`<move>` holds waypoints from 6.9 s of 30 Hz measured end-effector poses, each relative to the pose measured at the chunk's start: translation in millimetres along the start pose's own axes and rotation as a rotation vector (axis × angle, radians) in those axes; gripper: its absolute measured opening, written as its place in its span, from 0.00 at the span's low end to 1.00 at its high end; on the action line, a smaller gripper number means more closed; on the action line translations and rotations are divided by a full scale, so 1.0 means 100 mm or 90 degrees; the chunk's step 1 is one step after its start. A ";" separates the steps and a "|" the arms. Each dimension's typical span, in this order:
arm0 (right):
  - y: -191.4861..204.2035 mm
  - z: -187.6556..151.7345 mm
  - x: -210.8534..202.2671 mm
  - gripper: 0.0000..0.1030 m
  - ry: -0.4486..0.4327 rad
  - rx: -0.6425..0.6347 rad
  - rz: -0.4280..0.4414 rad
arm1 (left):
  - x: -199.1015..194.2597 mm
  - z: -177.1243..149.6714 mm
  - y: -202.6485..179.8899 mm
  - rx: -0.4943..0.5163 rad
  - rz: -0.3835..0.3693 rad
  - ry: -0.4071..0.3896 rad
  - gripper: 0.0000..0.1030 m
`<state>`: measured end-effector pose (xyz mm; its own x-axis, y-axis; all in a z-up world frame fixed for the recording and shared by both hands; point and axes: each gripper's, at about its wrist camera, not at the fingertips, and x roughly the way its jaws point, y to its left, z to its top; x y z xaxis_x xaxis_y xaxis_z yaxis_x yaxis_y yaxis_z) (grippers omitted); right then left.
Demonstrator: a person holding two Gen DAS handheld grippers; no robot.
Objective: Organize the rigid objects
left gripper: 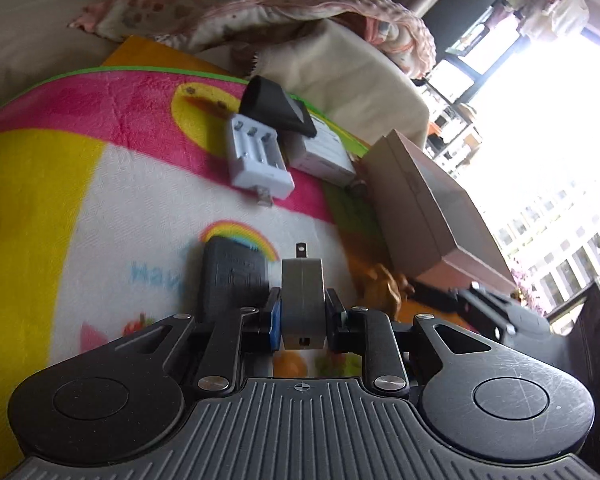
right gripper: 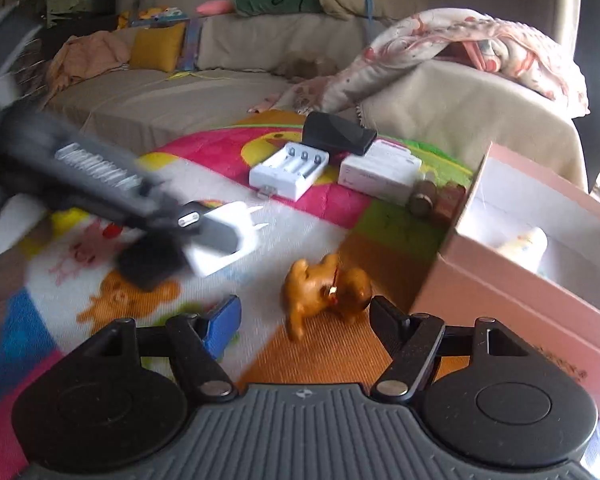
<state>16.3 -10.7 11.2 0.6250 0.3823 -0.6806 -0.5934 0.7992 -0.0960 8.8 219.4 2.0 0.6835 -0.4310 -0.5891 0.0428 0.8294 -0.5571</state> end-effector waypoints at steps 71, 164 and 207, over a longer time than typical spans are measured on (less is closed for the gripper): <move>0.07 -0.41 -0.64 0.73 -0.042 -0.056 -0.047 | 0.07 -0.28 -0.62 0.228 0.215 -0.035 0.52; -1.27 -1.53 -1.56 0.78 -0.065 0.278 -0.162 | 0.45 -1.56 -2.28 0.424 0.184 0.039 0.50; -1.88 0.25 -0.84 0.74 -0.090 0.111 -0.201 | 1.43 0.89 -2.22 0.338 -0.039 -0.062 0.42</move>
<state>87.9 -181.8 104.6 0.8341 0.1553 -0.5293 -0.2730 0.9500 -0.1515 161.9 5.4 93.5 0.7312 -0.4702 -0.4942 0.4300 0.8802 -0.2011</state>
